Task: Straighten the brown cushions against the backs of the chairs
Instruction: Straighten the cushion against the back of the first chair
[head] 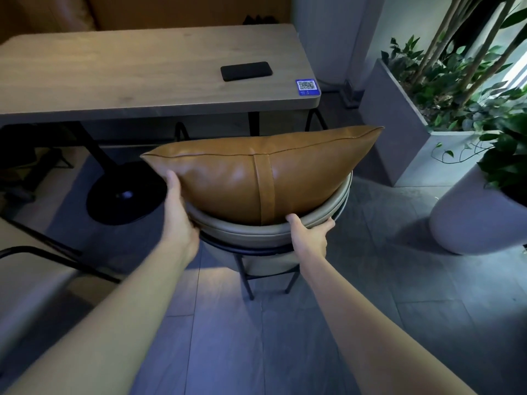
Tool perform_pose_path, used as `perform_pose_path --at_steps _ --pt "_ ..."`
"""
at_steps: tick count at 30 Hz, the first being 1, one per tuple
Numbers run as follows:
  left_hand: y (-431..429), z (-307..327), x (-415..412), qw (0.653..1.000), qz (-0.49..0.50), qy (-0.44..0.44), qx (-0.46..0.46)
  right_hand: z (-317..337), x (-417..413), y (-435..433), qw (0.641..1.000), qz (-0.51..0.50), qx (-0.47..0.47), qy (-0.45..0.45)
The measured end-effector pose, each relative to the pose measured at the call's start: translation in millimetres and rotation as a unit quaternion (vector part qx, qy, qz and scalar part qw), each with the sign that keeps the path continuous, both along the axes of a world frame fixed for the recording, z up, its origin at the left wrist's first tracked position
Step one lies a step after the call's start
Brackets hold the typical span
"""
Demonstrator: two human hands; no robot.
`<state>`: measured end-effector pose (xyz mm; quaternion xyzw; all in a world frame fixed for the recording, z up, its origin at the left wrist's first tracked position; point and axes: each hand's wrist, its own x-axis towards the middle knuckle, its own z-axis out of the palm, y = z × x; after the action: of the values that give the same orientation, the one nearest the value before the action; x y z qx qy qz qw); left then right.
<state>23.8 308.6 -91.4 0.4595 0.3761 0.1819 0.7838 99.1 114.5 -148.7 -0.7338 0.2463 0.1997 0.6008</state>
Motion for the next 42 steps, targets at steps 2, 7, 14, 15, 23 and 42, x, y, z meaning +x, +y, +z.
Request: perform_pose_path --at_steps 2,7,14,15,23,42 --pt "-29.9 -10.9 -4.8 0.997 0.017 0.061 0.036 0.3 -2.3 -10.2 0.999 0.024 0.021 0.006" --pt "-98.0 -17.2 9.7 0.986 0.007 0.157 0.052 12.2 9.4 -40.0 0.996 0.049 0.055 0.047" --pt "-114.5 -32.2 27.7 0.978 0.02 0.189 0.082 6.4 18.7 -26.6 0.996 0.052 0.059 0.031" --pt "-112.3 -33.1 28.3 0.978 0.021 0.188 0.086 5.1 18.3 -23.2 0.997 0.05 0.06 0.025" --pt "-77.7 -34.2 32.4 0.98 0.035 0.173 0.09 5.2 17.6 9.7 0.996 0.061 0.063 0.025" --pt "-50.4 3.5 1.1 0.9 0.067 0.165 0.399 18.4 25.9 31.2 0.99 0.092 0.042 0.097"
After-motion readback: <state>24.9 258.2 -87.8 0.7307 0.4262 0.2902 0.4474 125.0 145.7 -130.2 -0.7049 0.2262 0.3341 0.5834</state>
